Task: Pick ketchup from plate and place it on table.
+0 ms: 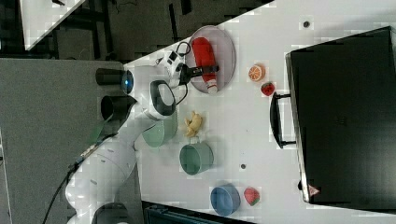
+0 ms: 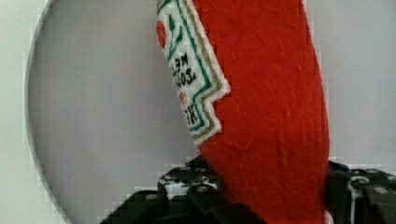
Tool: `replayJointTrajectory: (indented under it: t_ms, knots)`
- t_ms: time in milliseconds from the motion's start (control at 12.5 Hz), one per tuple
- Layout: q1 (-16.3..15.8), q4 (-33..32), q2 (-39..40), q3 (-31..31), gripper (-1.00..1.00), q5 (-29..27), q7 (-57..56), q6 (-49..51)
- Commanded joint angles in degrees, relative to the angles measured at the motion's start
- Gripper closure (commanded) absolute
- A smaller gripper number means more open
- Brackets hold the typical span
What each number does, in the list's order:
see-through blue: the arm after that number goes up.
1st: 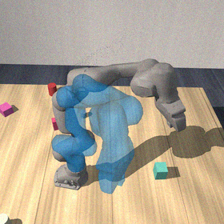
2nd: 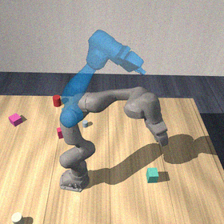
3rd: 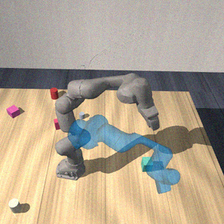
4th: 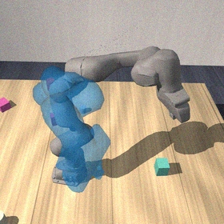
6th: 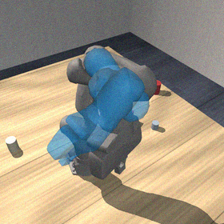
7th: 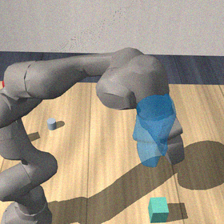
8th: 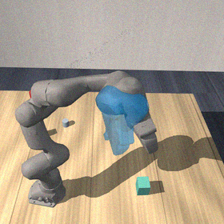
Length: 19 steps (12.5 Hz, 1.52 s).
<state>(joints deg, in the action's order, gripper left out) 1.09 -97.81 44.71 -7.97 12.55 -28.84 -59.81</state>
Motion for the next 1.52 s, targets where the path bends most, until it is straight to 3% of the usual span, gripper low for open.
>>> replayJointTrajectory:
  t_ms: [80, 480, 880, 1520]
  knots:
    - [2.47, 2.08, -10.44, -0.45, -0.24, -0.11, -0.05, 4.32]
    - [4.5, 2.03, -22.3, -0.04, -0.24, -10.78, -0.02, 22.88]
    - [6.62, -3.34, -32.8, 2.5, -0.24, -11.22, -0.01, 35.76]
    - [7.11, -23.6, -43.99, 6.99, -0.24, -11.22, 0.24, 31.3]
